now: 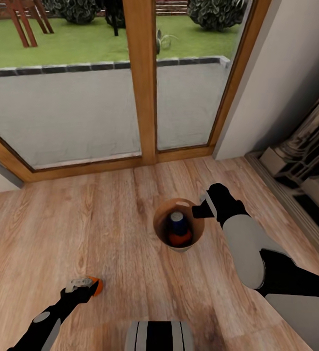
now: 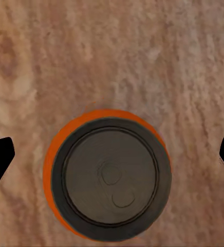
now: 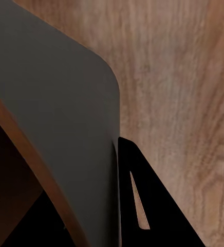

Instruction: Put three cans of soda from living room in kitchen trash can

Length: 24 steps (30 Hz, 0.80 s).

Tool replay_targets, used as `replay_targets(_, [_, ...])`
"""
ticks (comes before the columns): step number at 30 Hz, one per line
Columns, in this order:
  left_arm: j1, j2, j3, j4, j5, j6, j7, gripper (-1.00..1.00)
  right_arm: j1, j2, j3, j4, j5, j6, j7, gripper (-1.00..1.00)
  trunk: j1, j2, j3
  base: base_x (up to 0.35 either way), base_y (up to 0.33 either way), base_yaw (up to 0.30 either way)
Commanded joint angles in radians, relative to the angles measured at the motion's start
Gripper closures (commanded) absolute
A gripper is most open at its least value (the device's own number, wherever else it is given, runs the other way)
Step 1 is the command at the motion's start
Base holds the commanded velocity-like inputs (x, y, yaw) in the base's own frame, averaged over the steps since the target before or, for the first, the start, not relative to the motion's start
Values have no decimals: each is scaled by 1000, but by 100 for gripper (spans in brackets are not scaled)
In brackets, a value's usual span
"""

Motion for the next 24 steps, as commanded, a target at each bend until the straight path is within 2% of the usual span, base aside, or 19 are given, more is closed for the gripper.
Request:
replay_targets(1, [0,0,-1,0,0,1,0,-100,0,0,-2,0,-22,1,5,100,0,0,-1,226,0,0])
replay_targets(9, [5,0,-6,-10,2,-6,-4,-100,1,0,1,0,-21,1,4,100,0,0,-4,52,0,0])
replay_targets(18, [3,0,-6,-1,2,-6,3,-100,1,-1,1,0,-21,1,4,100,4,-2,-39,2,0,0])
replay_targets(24, [3,0,-6,1,3,-6,2,-100,1,0,1,0,-21,1,4,100,4,-2,-39,0,0,0])
